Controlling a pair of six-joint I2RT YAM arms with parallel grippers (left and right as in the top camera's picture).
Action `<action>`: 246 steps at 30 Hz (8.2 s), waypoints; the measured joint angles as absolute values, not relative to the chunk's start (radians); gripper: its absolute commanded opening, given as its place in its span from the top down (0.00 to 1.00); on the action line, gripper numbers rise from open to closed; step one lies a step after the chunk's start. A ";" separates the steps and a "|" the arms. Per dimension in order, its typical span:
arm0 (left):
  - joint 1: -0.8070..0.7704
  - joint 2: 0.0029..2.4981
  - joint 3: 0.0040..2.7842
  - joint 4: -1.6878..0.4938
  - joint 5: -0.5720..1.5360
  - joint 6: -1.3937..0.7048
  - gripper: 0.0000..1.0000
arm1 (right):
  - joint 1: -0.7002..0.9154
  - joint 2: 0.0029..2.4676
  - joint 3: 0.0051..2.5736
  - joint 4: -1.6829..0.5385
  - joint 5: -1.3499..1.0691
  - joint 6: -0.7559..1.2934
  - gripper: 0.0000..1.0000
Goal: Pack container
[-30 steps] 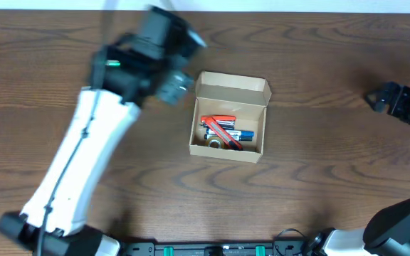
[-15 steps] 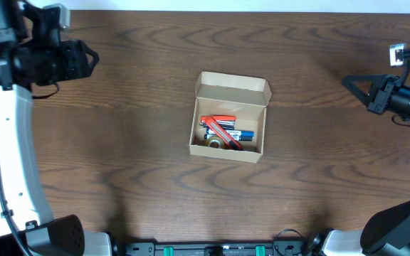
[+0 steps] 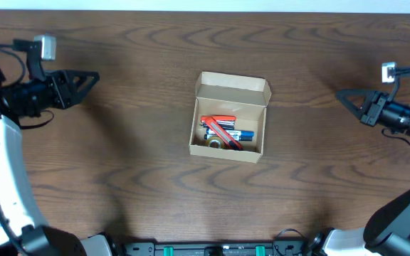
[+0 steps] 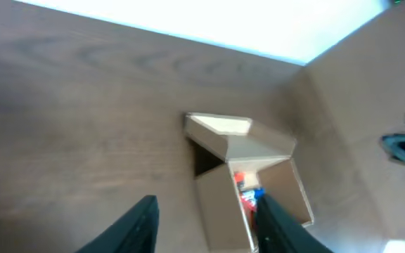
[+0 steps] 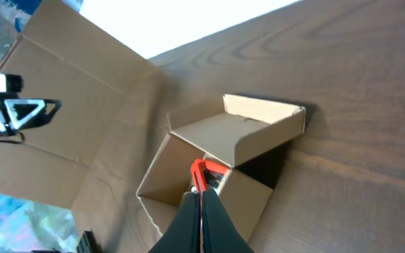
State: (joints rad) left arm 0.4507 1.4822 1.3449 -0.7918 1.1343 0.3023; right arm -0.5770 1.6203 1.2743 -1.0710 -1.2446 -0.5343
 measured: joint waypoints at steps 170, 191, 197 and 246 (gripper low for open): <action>-0.073 2.377 1.266 0.464 1.467 -0.873 0.94 | -0.134 2.250 0.921 0.817 -1.437 0.621 0.99; -0.082 2.393 1.422 0.585 1.522 -1.008 0.94 | -0.135 2.251 0.922 1.001 -1.470 0.680 0.99; -0.083 2.394 1.422 0.610 1.546 -1.024 0.94 | -0.135 2.251 0.922 1.067 -1.494 0.727 0.99; -0.087 2.311 1.373 1.570 1.569 -1.775 0.94 | -0.083 2.082 0.936 1.536 -1.547 1.416 0.98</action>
